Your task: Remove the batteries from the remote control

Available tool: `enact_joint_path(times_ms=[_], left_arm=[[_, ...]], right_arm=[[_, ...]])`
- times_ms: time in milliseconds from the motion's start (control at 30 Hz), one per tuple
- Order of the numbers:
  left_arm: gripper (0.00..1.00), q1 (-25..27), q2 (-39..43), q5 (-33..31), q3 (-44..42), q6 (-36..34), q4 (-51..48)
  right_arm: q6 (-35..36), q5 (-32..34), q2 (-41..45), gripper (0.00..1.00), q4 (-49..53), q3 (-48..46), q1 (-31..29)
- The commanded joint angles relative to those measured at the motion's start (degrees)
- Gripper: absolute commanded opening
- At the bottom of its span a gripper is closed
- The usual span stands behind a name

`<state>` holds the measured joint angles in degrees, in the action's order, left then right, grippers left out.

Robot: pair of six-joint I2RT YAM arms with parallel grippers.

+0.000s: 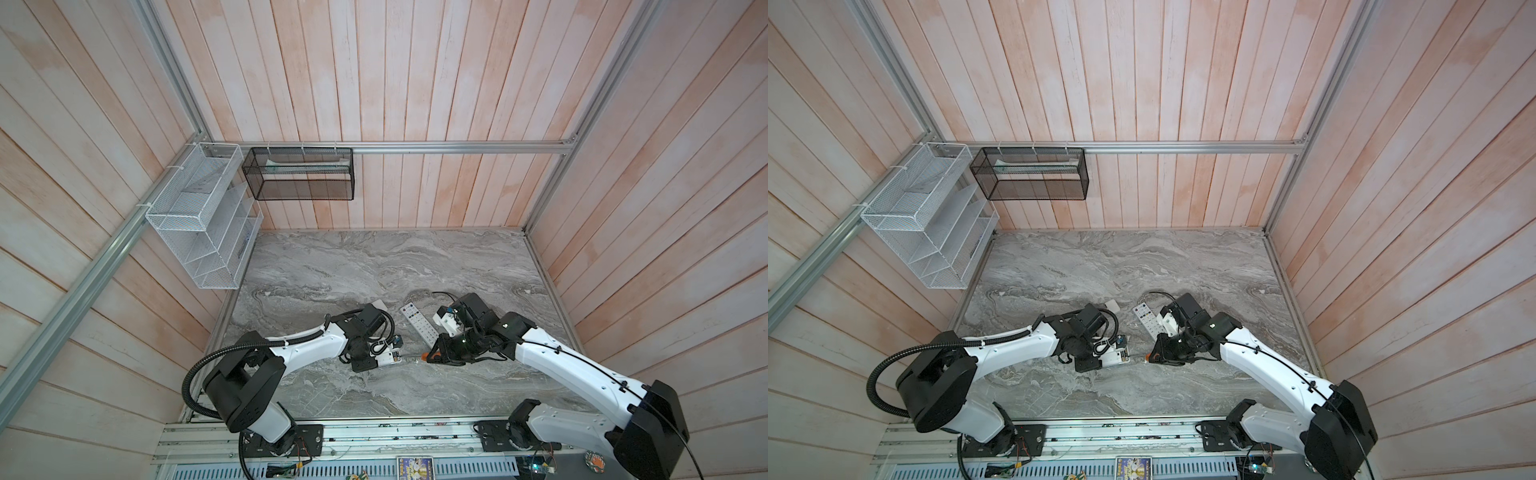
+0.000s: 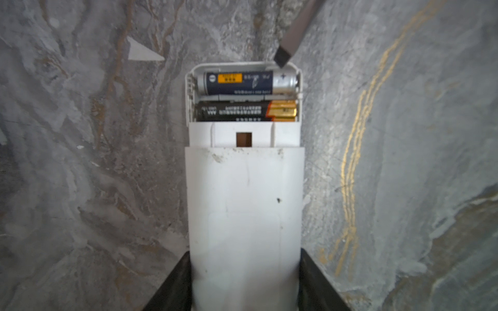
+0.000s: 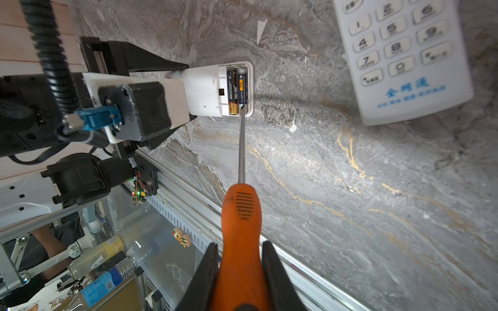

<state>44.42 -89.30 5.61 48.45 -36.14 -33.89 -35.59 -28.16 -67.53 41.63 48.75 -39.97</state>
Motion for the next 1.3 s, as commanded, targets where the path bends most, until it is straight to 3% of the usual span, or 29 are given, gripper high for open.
enact_joint_path(times_ms=[0, 267, 433, 567, 733, 1067, 1267], left_arm=[[0.39, 0.31, 0.34, 1.29, -1.67, -2.51, -0.81], [0.38, -0.87, 2.15, 2.03, -3.08, -5.12, -1.48], [0.38, -1.51, 2.99, 2.62, -3.52, -5.6, -1.53], [0.38, -2.6, 4.07, 2.3, -4.15, -6.26, -1.25], [0.39, -4.7, 5.49, 3.62, -5.33, -7.02, -1.27], [0.4, -5.14, 4.16, 3.99, -5.78, -7.41, -1.48], [0.4, -5.14, 4.44, 4.14, -5.74, -7.27, -1.44]], right_arm=[[6.94, 1.06, -1.78, 0.0, 1.85, 3.79, -0.23], [24.96, 13.18, -3.79, 0.0, 7.81, 10.81, -3.43], [32.33, 8.37, -5.77, 0.0, 6.08, 13.25, -3.82], [40.25, 17.81, -10.97, 0.0, 12.67, 18.74, -4.65], [47.97, 15.27, -15.01, 0.0, 17.61, 21.7, -4.07], [49.74, 7.54, -15.93, 0.0, 16.23, 21.67, -3.51], [49.92, 6.61, -16.21, 0.0, 14.5, 20.26, -3.54]])
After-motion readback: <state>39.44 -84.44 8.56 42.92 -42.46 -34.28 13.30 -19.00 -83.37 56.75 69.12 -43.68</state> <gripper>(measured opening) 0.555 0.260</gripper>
